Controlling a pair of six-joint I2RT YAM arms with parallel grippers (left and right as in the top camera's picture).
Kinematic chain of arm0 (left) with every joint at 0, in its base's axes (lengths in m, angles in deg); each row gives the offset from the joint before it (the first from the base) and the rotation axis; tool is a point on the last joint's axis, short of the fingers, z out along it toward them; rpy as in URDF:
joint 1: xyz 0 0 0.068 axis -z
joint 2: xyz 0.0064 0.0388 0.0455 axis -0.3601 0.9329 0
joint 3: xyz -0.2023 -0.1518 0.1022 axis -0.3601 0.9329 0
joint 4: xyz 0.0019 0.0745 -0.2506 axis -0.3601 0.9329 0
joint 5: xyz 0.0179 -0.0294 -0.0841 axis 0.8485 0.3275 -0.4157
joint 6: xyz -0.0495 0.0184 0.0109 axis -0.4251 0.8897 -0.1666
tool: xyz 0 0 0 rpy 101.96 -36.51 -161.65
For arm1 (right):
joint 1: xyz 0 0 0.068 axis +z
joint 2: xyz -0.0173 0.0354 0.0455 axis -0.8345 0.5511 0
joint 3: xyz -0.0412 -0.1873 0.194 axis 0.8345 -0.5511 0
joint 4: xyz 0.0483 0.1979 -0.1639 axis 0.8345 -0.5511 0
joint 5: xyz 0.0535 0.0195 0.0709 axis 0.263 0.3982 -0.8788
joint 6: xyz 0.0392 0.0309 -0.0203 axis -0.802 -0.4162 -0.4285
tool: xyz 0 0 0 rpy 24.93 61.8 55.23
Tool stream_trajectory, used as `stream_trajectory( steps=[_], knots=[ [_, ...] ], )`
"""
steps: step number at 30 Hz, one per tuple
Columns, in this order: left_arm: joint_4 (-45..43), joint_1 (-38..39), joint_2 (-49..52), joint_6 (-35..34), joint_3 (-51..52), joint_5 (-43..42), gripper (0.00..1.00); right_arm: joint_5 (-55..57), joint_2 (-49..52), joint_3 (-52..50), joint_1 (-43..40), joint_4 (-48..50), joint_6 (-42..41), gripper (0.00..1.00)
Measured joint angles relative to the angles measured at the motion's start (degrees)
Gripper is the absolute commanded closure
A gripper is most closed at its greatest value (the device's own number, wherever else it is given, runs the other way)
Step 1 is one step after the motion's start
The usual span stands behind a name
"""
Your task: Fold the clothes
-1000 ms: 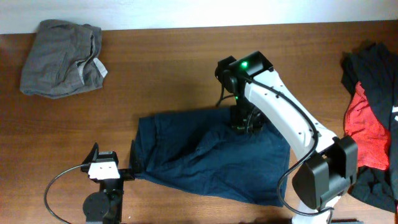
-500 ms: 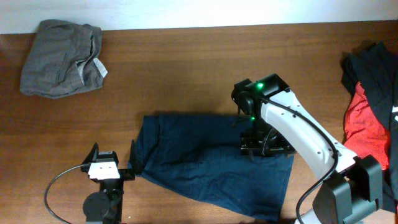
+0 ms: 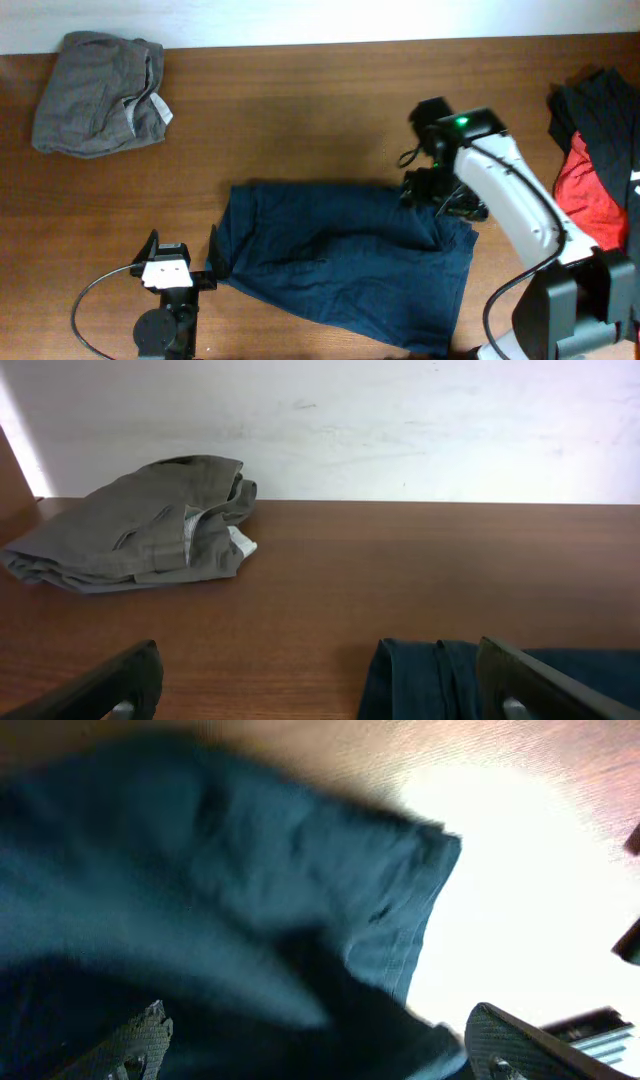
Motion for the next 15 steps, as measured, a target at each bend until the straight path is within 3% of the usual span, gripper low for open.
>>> stream_trajectory(
  steps=[6, 15],
  knots=[
    [0.00, 0.00, 0.00, 0.00, 0.00, 0.00, 0.01, 0.11, 0.00, 0.00, -8.24, 5.09, 0.00, 0.01],
    [0.00, 0.00, 0.00, 0.00, 0.00, 0.00, 0.01, 0.11, 0.00, 0.00, -13.46, 8.39, -0.04, 0.01]
  ],
)
